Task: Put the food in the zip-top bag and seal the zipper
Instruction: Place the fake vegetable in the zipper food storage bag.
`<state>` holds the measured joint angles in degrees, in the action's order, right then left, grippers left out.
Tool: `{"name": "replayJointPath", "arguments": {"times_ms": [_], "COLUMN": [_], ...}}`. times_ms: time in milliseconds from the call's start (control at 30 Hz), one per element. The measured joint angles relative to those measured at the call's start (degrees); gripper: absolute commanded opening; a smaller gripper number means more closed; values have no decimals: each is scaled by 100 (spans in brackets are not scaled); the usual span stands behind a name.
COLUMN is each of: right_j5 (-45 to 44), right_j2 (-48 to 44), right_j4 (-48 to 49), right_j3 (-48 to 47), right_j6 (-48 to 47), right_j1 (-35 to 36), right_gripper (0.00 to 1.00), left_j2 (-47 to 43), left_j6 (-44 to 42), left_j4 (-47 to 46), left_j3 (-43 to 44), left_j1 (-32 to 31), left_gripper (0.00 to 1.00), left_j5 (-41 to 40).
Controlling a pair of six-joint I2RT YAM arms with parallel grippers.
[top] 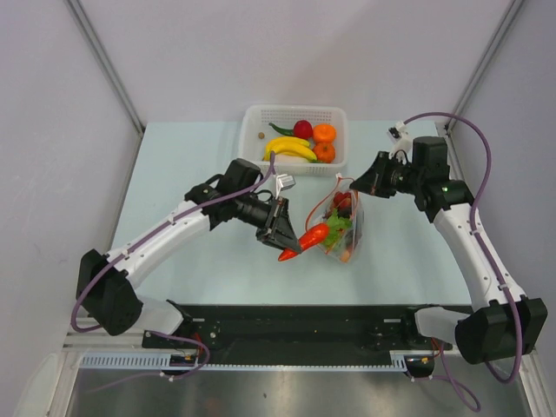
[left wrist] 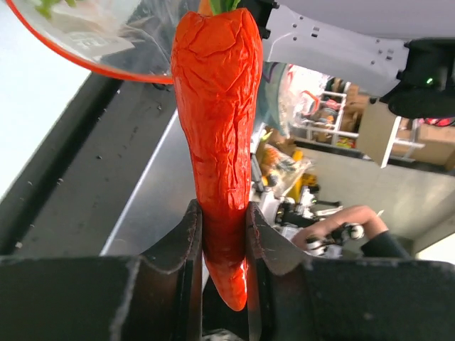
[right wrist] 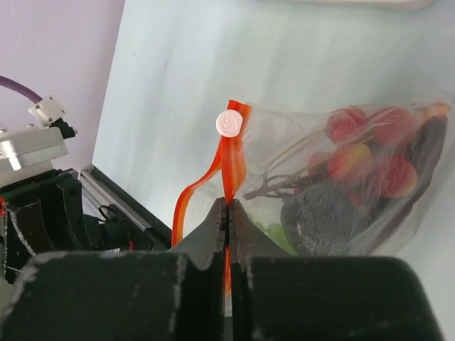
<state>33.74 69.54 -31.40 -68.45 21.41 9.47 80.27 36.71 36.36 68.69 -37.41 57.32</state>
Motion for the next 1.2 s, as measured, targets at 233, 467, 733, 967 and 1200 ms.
{"name": "replayJointPath", "arguments": {"times_ms": [233,467,733,967,1200], "right_j5": [-50,-31,57,273,601], "right_j2": [-378,-452,-439,-310,-243], "right_j4": [26,24,46,175,199], "right_j3": [297,352,352,352,352], "right_j6": [107,111,155,278,431], "right_j1": [98,184,188,188,0], "right_gripper": [0,0,0,0,0], "left_j2": [216,1069,1956,2299,2144], "left_j6": [376,326,291,291,-295], "left_j4": [133,382,667,555,170], "left_j3": [308,1510,2778,3191,2933], "left_j1": [-59,-168,-485,-798,-874], "left_gripper": [0,0,1,45,86], "left_j5": [-308,-1141,-2380,-3281,-3936]}}
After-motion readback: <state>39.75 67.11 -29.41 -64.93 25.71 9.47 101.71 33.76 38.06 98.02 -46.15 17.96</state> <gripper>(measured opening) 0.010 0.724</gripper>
